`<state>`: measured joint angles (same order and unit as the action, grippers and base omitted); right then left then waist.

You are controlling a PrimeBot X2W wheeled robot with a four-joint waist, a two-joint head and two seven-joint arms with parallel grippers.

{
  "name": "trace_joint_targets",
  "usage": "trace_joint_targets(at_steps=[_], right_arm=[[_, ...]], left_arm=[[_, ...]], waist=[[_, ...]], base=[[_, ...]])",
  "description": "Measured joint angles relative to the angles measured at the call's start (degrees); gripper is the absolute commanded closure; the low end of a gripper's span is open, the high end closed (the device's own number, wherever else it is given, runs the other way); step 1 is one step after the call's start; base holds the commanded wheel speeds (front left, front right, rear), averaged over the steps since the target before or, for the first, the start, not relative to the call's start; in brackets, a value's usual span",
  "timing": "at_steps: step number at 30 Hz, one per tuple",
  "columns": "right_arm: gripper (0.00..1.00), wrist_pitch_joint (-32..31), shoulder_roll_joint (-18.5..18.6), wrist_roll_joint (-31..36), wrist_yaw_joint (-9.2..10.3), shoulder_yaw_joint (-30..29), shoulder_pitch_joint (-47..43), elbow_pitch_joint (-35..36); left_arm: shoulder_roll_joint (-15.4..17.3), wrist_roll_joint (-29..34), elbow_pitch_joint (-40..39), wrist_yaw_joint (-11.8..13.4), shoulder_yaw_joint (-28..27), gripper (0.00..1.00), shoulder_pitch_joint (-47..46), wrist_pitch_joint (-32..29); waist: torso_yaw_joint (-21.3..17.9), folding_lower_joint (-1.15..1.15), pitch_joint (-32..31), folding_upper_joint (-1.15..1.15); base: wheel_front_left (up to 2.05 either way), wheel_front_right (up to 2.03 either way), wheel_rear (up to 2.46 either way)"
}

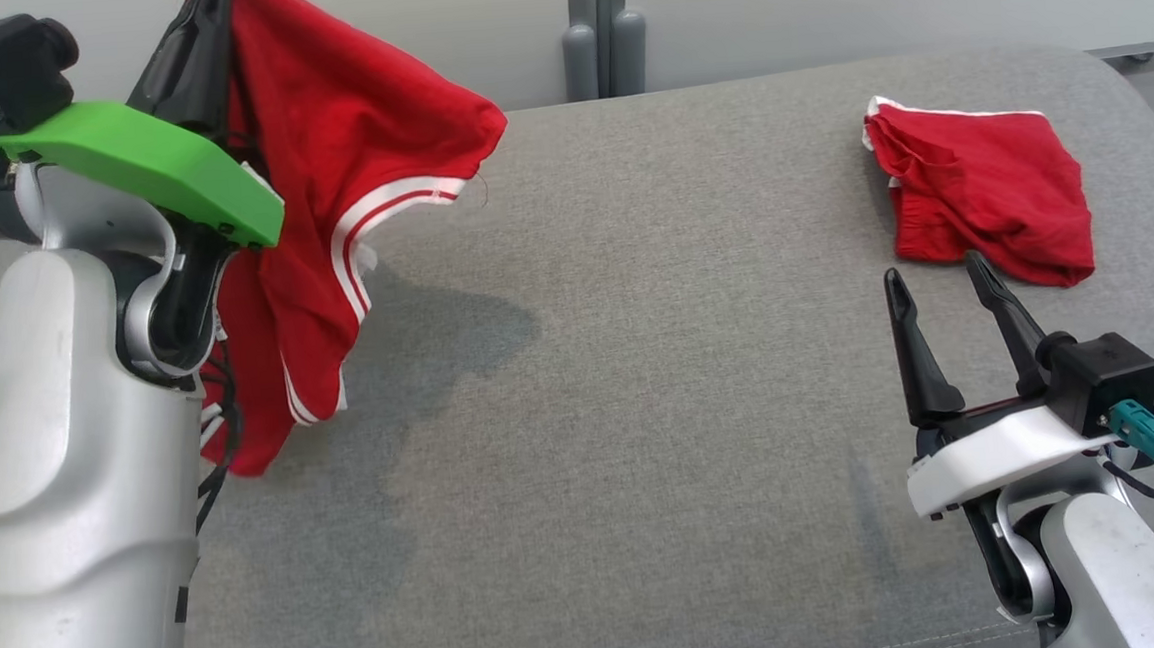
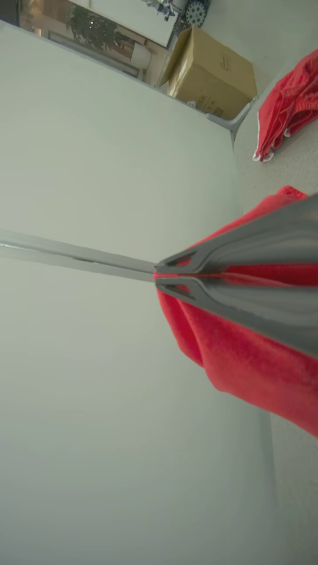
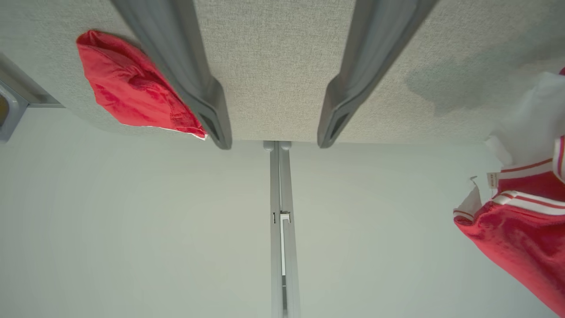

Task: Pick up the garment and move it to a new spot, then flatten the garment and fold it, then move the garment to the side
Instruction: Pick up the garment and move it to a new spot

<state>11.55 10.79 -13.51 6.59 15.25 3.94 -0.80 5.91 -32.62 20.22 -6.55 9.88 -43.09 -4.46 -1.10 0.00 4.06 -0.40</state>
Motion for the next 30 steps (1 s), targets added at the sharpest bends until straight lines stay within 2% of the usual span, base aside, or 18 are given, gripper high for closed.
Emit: trace_joint_targets(at_steps=[6,9,14,23,30], right_arm=[[0.0,0.0,0.0,0.0,0.0,0.4,-1.2,0.3],[0.0,-0.1,0.0,0.0,-0.01,0.8,-1.2,0.6],[0.0,-0.4,-0.1,0.0,-0.2,1.8,-1.2,1.8],[0.0,-0.8,-1.8,0.0,-1.54,4.5,-0.6,2.7],[0.0,-0.8,-2.0,0.1,-2.02,5.3,0.7,2.5]], left_arm=[[0.3,0.1,-4.2,0.0,1.7,1.0,1.8,-3.3],[-0.1,0.0,-3.0,0.0,3.5,1.0,5.2,-6.0],[-2.7,-0.5,1.0,0.1,6.8,1.0,11.0,-7.9],[-3.4,3.9,4.4,3.6,8.8,1.0,10.8,-1.5],[-3.4,6.7,6.9,5.2,8.7,1.0,5.8,2.9]], waist=[[-3.1,0.0,-1.9,0.0],[-4.4,0.0,-2.2,0.0],[-6.4,0.0,-1.7,0.0],[-10.1,0.0,1.6,0.0],[-14.2,0.0,4.1,0.0]], base=[[0.0,0.0,0.0],[0.0,0.0,0.0],[0.0,0.0,0.0],[0.0,0.0,0.0],[0.0,0.0,0.0]])
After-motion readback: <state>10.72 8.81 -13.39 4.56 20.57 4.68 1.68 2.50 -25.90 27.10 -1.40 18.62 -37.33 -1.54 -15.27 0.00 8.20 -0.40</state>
